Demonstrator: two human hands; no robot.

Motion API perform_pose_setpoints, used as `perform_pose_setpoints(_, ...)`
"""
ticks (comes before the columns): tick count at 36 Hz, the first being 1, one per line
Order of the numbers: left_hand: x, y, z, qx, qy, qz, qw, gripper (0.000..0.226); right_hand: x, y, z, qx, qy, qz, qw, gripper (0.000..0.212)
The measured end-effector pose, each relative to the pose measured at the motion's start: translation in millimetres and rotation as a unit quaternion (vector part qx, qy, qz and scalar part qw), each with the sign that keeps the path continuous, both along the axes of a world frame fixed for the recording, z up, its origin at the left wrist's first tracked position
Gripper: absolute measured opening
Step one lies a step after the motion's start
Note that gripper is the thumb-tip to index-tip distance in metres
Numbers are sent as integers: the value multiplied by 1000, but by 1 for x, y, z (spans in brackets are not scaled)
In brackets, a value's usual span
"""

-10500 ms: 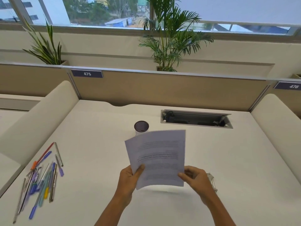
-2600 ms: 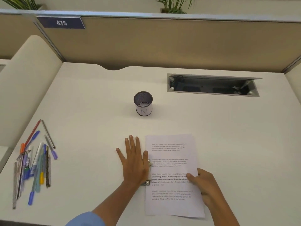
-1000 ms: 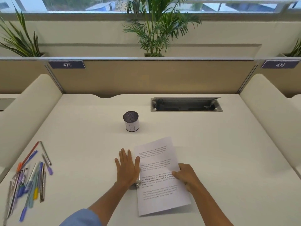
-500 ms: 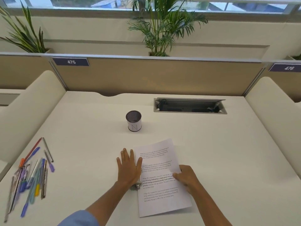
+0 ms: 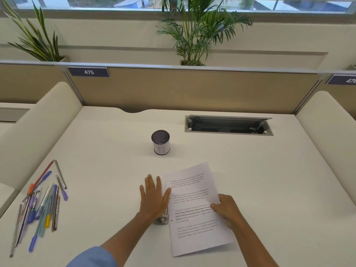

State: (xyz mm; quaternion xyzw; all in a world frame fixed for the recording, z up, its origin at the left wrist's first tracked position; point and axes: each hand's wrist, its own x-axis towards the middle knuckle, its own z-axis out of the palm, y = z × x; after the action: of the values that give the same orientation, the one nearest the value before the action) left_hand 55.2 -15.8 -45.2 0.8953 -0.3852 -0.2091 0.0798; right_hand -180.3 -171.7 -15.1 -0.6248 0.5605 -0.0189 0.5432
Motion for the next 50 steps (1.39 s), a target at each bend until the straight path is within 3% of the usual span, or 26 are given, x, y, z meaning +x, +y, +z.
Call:
perform_pose_setpoints(9,-1,-4,5,14,9,25,1000,89,-22,-9,8,21,-38,-35,998,21)
perform_pose_setpoints(11,-1,-5,10,-26,-24,30,999,91,-27,-14,13,19,-54,-49,997,20)
perform_pose_setpoints(13,-5,-9,17,-125,-30,11,992,91,-34,-18,21,17,-78,-64,995,19)
perform_pose_setpoints(16,-19,-23,33,-267,133,23,954,93,-44,-23,37,19,-135,-86,987,19)
perform_pose_setpoints(18,-30,-35,47,-304,274,52,911,105,-50,-25,48,18,-182,-101,978,21)
perform_pose_setpoints(21,-41,-54,69,-322,399,87,854,111,-60,-29,64,0,-252,-118,960,26)
perform_pose_setpoints(24,-51,-71,89,-355,457,78,812,76,-68,-31,79,-38,-313,-138,939,28)
perform_pose_setpoints(26,-61,-80,99,-378,463,52,800,44,-73,-31,89,-77,-336,-153,926,27)
perform_pose_setpoints(28,-71,-86,110,-397,468,44,788,28,-78,-29,97,-120,-344,-168,916,24)
perform_pose_setpoints(34,-93,-92,118,-422,408,26,809,17,-92,-19,86,-222,-328,-203,896,15)
perform_pose_setpoints(36,-101,-88,107,-406,388,47,826,26,-94,-13,70,-222,-309,-208,901,10)
perform_pose_setpoints(40,-114,-78,85,-371,392,50,840,31,-101,-5,35,-209,-265,-221,915,32)
perform_pose_setpoints(43,-118,-76,84,-377,389,39,840,20,-103,-3,37,-190,-267,-232,916,3)
perform_pose_setpoints(50,-125,-74,82,-376,394,46,838,10,-98,1,46,-192,-268,-221,918,10)
